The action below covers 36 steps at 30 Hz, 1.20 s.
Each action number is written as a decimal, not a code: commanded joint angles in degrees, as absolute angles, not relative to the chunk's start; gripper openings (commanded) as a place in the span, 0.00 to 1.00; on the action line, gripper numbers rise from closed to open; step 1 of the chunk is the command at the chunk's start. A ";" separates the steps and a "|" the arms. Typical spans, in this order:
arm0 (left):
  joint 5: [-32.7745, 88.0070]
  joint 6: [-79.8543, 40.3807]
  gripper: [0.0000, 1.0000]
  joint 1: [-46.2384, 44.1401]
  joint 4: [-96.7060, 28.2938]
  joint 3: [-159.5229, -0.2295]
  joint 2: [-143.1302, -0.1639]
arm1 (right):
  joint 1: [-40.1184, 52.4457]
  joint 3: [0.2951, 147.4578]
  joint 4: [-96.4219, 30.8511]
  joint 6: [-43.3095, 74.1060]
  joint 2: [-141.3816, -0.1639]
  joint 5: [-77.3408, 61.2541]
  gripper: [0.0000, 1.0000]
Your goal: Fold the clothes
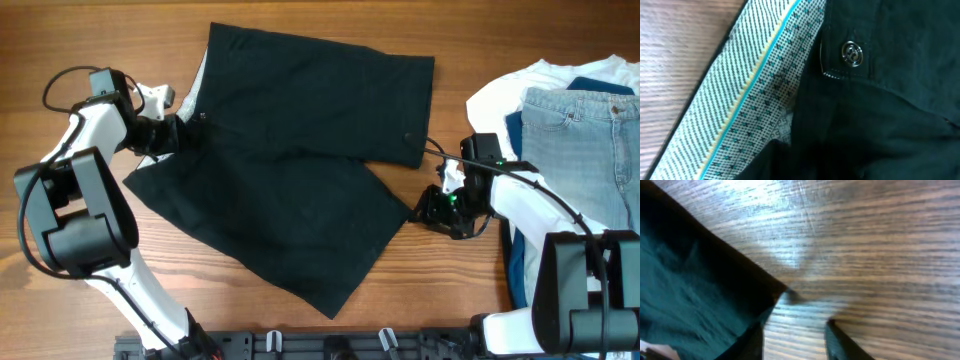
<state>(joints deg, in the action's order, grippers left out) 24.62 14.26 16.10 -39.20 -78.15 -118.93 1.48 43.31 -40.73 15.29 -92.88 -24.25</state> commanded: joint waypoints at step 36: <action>28.47 11.33 0.05 22.76 -36.12 -78.06 -114.67 | 2.07 40.75 -31.24 26.46 -93.97 -18.61 0.04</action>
<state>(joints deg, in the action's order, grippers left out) 28.77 12.73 21.32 -36.40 -78.15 -116.46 1.87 41.39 -31.07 26.22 -93.01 -23.51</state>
